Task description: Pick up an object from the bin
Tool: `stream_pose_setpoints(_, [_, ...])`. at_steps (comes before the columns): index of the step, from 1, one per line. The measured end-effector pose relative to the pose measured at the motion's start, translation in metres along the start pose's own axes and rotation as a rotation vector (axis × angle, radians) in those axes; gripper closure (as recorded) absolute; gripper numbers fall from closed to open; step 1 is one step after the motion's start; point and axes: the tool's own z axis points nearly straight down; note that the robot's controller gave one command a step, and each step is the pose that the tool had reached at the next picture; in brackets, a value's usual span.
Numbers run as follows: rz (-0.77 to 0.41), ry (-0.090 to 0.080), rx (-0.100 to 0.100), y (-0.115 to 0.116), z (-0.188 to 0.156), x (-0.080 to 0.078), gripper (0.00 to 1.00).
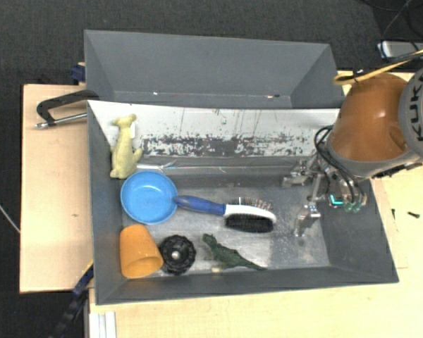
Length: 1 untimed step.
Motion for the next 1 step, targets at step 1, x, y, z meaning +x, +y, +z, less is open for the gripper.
stream_pose_setpoints(1, [-0.26, -0.004, 0.0, 0.0445, 0.0457, 0.0365, 0.0])
